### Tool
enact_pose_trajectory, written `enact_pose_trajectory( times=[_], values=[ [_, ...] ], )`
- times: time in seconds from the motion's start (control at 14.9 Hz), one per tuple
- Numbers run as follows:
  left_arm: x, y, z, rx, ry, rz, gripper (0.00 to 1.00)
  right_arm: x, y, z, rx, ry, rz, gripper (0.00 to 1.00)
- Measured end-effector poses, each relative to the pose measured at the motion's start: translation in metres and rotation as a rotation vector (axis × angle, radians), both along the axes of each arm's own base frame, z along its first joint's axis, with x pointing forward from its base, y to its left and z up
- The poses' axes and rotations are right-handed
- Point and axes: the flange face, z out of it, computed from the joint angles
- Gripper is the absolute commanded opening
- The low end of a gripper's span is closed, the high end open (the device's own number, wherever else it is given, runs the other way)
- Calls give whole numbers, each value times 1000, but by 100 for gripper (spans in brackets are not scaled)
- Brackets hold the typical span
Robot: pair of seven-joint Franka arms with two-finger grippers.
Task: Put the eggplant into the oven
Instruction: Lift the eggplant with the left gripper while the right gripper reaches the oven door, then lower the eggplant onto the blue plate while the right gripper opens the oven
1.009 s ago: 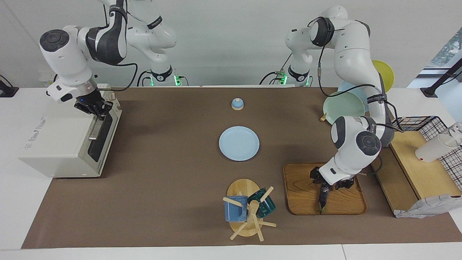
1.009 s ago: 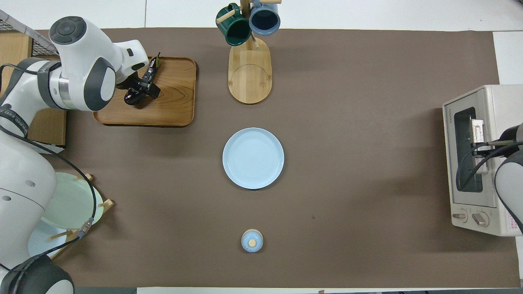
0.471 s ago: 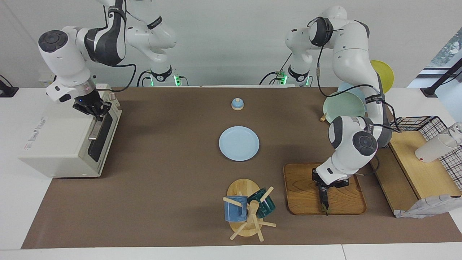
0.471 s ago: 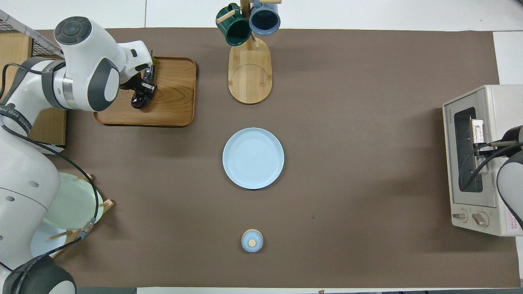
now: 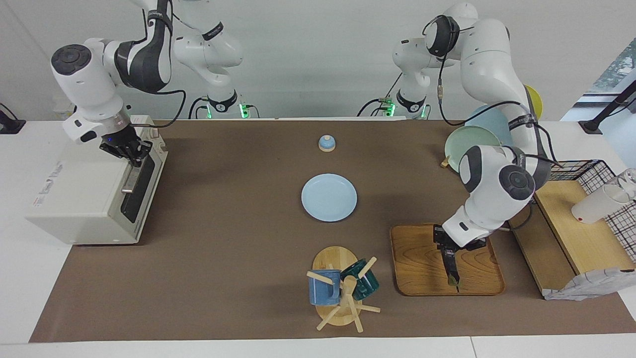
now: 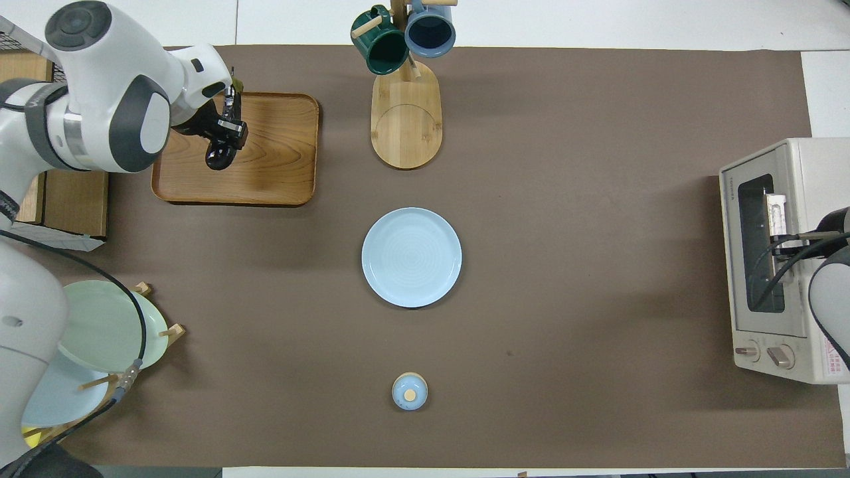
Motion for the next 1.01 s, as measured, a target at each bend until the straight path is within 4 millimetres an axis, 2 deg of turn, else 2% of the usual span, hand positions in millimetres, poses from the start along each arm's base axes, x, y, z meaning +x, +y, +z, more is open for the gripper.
enact_pose_trajectory(
  times=[0.2,0.27,0.4,0.54,0.74,0.87,1.01],
  values=[
    [-26,-8,61,11,33,68,0,0,1,-2,0,-9,3,0],
    [-36,-16,76,-2,45,90,0,-1,3,-2,4,-15,5,0],
    [-56,-43,92,-32,65,135,0,0,15,-5,31,-22,12,0],
    [-81,-83,95,-28,86,173,0,2,34,-13,57,-22,31,0],
    [-118,-144,89,-11,109,207,0,13,62,-32,65,-48,53,0],
    [-139,-177,79,-27,92,220,0,19,77,-46,68,-47,68,0],
    [-164,-210,61,-49,65,232,0,25,91,-64,71,-47,68,0]
  ],
)
